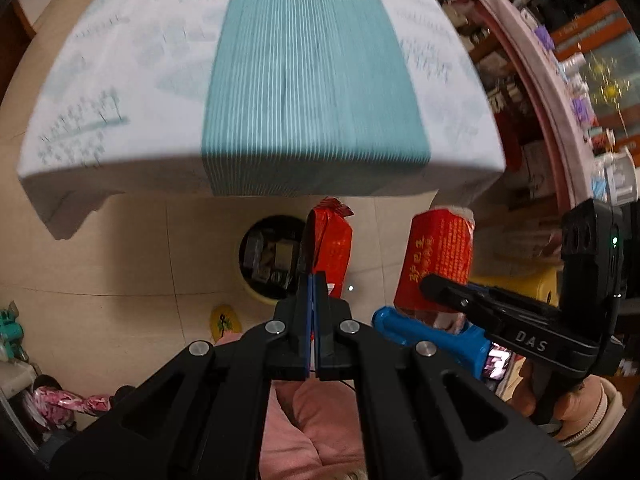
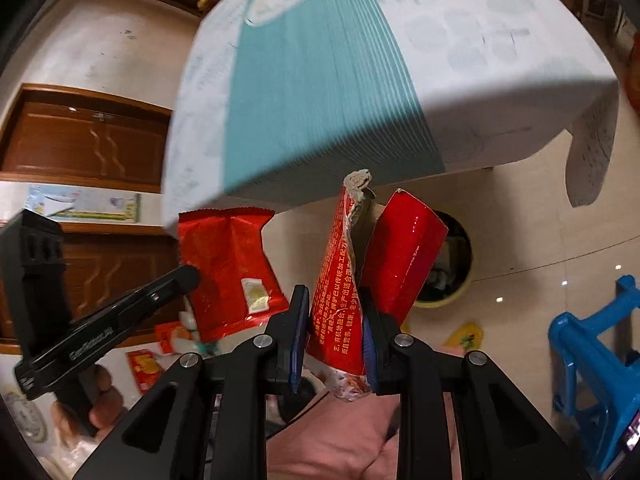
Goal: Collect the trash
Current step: 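Carry the red wrapper and red torn box over the black bin, then open both grippers to drop the red items into the bin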
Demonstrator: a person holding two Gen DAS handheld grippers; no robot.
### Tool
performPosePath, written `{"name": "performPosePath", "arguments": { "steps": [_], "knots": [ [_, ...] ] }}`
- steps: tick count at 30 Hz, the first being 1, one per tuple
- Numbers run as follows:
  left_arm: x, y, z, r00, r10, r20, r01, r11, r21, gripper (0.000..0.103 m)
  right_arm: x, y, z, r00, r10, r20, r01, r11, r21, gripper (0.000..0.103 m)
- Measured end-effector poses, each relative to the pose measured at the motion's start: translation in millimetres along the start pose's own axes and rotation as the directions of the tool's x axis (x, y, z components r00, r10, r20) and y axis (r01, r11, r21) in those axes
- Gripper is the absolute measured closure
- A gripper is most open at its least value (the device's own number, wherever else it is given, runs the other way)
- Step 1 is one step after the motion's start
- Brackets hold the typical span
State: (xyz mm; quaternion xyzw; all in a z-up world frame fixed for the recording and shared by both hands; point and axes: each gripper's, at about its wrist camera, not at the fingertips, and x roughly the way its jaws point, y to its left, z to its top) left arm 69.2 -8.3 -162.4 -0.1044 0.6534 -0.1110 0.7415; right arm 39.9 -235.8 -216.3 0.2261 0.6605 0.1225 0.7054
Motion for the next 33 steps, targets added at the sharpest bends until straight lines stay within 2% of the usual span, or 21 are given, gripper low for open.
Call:
{"name": "performPosePath", "arguments": {
  "steps": [6,14,21,26,32,33],
  "knots": [
    [68,17,-26,0.999,0.002,-0.046,0.000,0.998,0.059,0.103,60,-24,-32,0.998,-0.061,0.017,0.061,0.998,-0.006,0.080],
    [167,40,-37,0.999,-0.009,-0.047,0.013,0.995,0.102,0.103,153,-76,-44,0.993,-0.119,0.010,0.119,0.993,0.006,0.079],
    [240,63,-37,0.998,0.001,-0.064,0.004,0.997,0.078,0.103,237,-103,-32,0.984,-0.178,-0.016,0.178,0.984,-0.017,0.079],
    [280,76,-38,0.997,0.014,-0.073,-0.011,0.999,0.053,0.103,276,-114,-27,0.983,-0.186,-0.010,0.186,0.982,-0.024,0.077],
    [309,82,-38,0.998,-0.011,-0.068,0.011,1.000,-0.006,0.103,303,-128,-23,0.976,-0.217,0.016,0.217,0.975,-0.037,0.065],
    [313,83,-38,0.997,-0.014,-0.072,0.013,1.000,-0.010,0.097,304,-129,-22,0.977,-0.214,0.014,0.215,0.976,-0.033,0.061]
  ]
}}
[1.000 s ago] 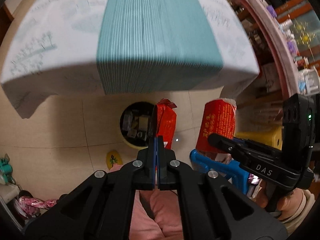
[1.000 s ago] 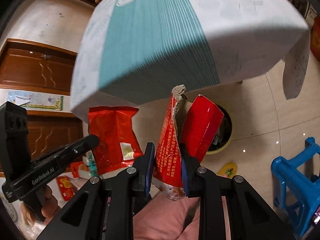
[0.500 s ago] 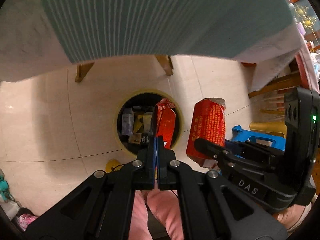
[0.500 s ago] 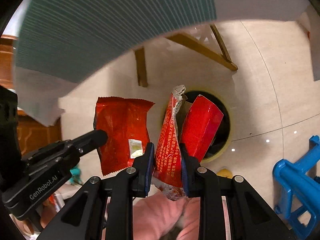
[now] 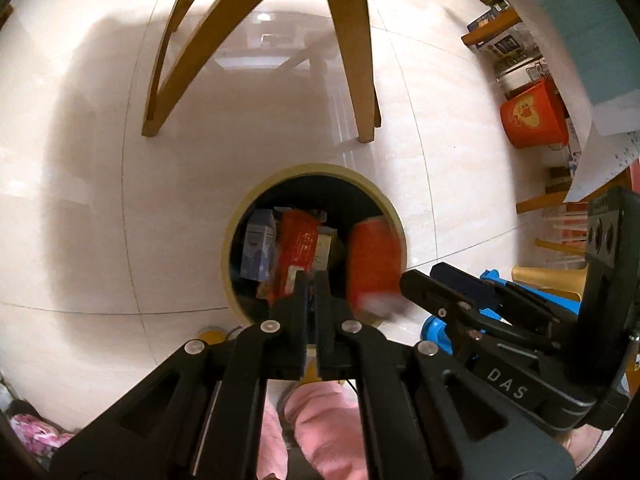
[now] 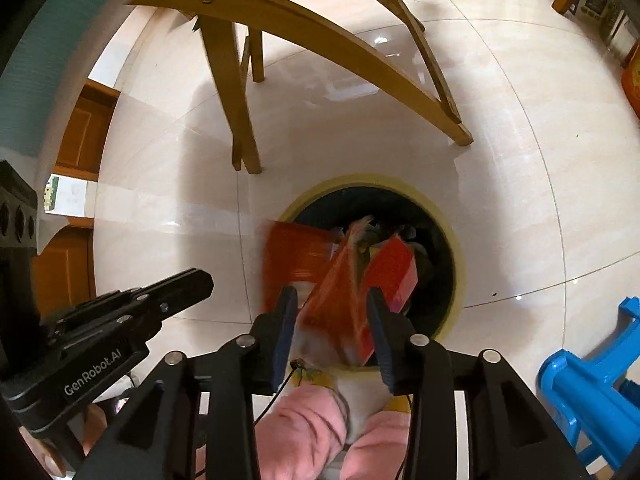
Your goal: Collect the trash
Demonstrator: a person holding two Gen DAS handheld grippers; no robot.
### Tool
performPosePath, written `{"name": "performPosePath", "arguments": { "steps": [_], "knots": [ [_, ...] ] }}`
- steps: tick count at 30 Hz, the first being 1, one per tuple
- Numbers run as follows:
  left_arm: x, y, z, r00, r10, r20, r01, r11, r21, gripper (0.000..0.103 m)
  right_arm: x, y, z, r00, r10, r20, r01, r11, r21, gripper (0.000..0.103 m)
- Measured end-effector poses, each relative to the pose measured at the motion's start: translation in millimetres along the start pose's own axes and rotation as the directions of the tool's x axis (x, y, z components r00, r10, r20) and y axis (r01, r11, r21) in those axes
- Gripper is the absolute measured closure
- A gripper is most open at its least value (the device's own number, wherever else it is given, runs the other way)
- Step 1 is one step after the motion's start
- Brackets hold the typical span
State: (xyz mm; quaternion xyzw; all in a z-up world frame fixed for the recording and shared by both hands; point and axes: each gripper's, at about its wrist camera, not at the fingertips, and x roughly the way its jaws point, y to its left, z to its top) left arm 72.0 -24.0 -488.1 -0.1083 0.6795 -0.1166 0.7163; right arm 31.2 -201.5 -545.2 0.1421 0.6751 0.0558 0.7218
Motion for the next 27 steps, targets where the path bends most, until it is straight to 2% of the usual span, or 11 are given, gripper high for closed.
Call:
{"name": "performPosePath", "arguments": {
  "steps": [2,3,4,6,10,16,21,27],
  "knots": [
    [7,1,-1,1.000,0.010,-0.006,-0.010,1.000,0.000,0.067,3,-6,0,1.000,0.005,0.004,-0.005,1.000,0.007,0.056],
    [9,1,0,1.000,0.013,-0.001,-0.013,1.000,0.000,0.040,2,-9,-1,1.000,0.005,0.010,-0.005,1.000,0.007,0.055],
    [10,1,-1,1.000,0.008,0.013,-0.008,1.000,-0.003,0.035,2,-12,-1,1.000,0.003,0.018,-0.003,1.000,0.008,0.055],
    [13,1,-2,0.999,0.007,0.039,-0.006,1.000,-0.011,0.035,0,-19,-1,1.000,0.009,0.024,-0.009,1.000,0.014,0.054],
    [17,1,-1,0.999,0.019,0.043,-0.018,1.000,-0.016,0.035,-6,-30,-1,0.999,0.014,0.031,-0.015,0.999,0.028,0.054],
    [1,-4,-4,0.997,0.032,0.074,-0.032,0.999,0.002,0.035,-21,-31,-6,0.999,0.030,0.040,-0.031,0.999,0.038,0.054],
    [-33,-9,-6,0.993,0.042,0.106,-0.042,0.999,0.001,0.035,-37,-25,-10,0.998,0.032,0.049,-0.033,0.999,0.022,0.054],
    [-94,-25,-13,0.985,0.088,0.147,-0.093,0.995,0.026,0.035,-90,-7,-14,0.997,0.041,0.070,-0.042,0.999,0.024,0.054]
  ]
}}
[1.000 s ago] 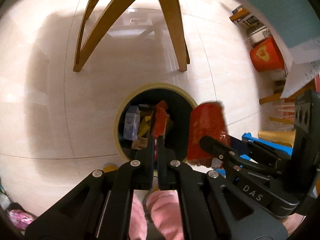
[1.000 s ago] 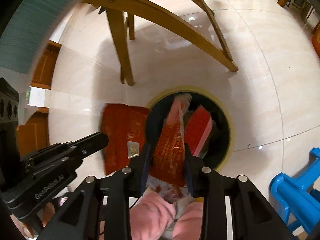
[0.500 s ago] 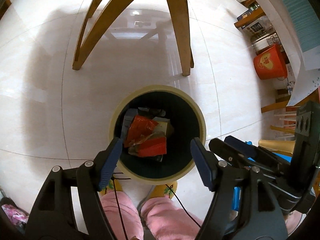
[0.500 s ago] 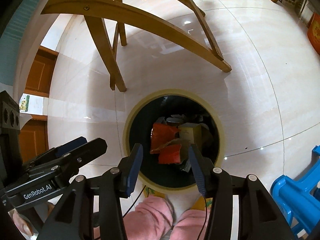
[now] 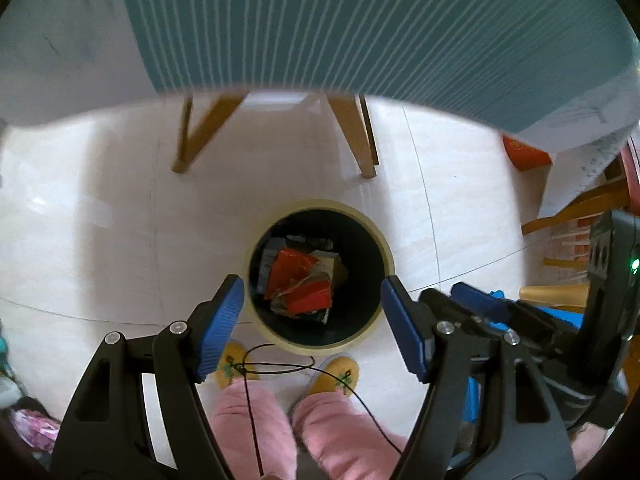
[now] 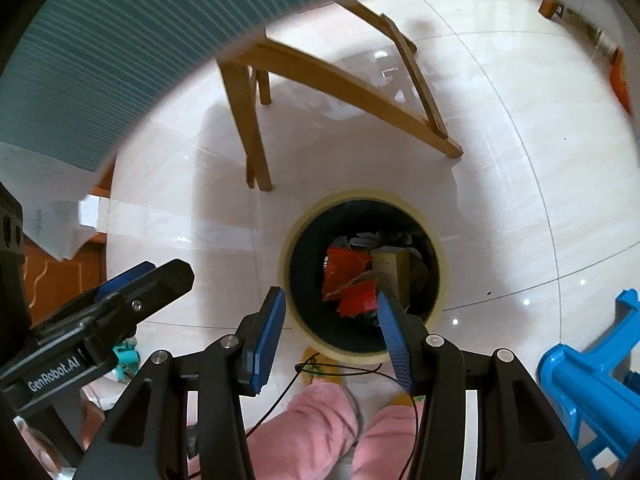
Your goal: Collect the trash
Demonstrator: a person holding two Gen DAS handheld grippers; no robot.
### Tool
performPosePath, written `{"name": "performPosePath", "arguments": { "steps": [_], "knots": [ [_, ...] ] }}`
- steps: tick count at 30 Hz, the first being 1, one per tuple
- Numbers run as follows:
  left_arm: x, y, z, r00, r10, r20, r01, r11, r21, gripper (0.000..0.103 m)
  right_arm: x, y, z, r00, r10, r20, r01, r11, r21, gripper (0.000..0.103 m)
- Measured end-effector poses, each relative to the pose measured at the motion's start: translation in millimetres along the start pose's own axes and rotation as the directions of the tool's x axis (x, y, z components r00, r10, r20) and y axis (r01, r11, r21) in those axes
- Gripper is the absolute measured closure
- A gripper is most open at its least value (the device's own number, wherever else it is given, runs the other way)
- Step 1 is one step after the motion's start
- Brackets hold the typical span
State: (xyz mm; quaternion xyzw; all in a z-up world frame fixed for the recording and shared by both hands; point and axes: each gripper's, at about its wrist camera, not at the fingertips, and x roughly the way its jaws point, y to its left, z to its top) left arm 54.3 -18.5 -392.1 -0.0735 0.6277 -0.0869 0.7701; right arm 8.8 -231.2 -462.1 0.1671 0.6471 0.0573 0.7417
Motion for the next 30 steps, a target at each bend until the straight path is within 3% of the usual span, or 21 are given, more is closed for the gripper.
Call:
{"name": "performPosePath", "arguments": {
  "steps": [9,19,30],
  "knots": [
    [-122,-16,11,0.996,0.035,0.076,-0.036,0.999,0.010,0.035,-124,51,9,0.997,0.017,0.073,-0.013,0.998,-0.056,0.054],
    [-253,-33,30,0.979,0.037,0.202,-0.038,0.999,0.001,0.035,-268,110,23,0.988,0.046,0.149,-0.025,0.990,-0.140,0.054],
    [-329,-54,34,0.961,0.082,0.263,-0.086,0.996,0.003,0.035,-368,154,30,0.967,0.072,0.246,-0.023,0.980,-0.197,0.054]
  ]
}}
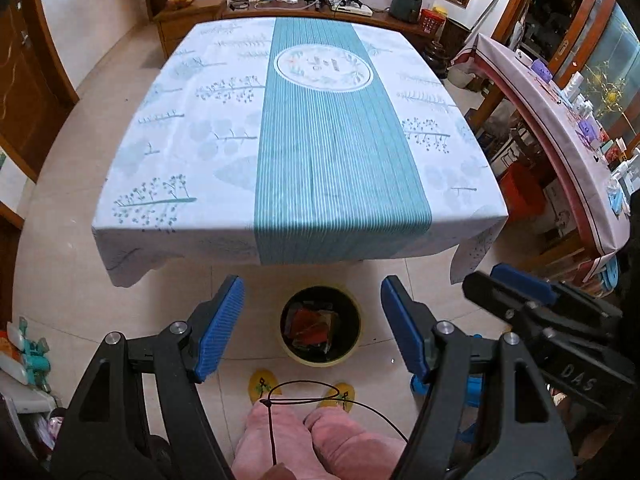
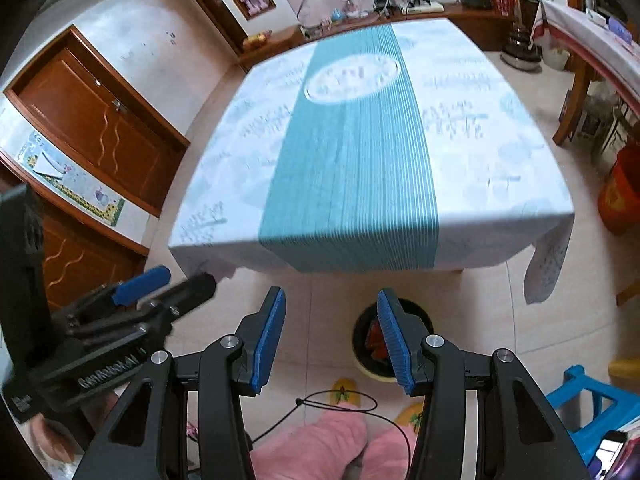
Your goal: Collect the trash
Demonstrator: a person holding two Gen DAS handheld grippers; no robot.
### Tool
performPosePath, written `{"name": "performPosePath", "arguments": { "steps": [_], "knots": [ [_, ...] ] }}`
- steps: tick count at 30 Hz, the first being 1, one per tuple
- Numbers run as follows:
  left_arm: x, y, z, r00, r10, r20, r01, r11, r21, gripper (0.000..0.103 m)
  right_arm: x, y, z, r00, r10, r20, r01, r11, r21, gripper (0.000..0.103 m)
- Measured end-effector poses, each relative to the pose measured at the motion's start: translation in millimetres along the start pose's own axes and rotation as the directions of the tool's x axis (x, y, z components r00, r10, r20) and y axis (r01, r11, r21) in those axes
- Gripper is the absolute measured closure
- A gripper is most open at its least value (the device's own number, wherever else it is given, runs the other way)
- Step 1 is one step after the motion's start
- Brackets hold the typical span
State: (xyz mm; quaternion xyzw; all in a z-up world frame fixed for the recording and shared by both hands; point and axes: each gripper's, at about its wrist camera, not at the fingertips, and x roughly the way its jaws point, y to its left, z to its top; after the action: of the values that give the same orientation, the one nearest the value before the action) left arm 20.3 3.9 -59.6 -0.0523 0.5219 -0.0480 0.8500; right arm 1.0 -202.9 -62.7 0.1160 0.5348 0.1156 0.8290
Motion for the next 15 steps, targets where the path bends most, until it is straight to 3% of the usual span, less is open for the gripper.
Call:
{"name": "performPosePath", "arguments": {
  "steps": [15],
  "knots": [
    [-45,-12,5,0.992,0.092,0.084,-0.091,0.996,-0.014,0.035,-46,28,7,0.994,-0.021,0.111,0.029,0.997,-0.070,0.054]
  ]
}}
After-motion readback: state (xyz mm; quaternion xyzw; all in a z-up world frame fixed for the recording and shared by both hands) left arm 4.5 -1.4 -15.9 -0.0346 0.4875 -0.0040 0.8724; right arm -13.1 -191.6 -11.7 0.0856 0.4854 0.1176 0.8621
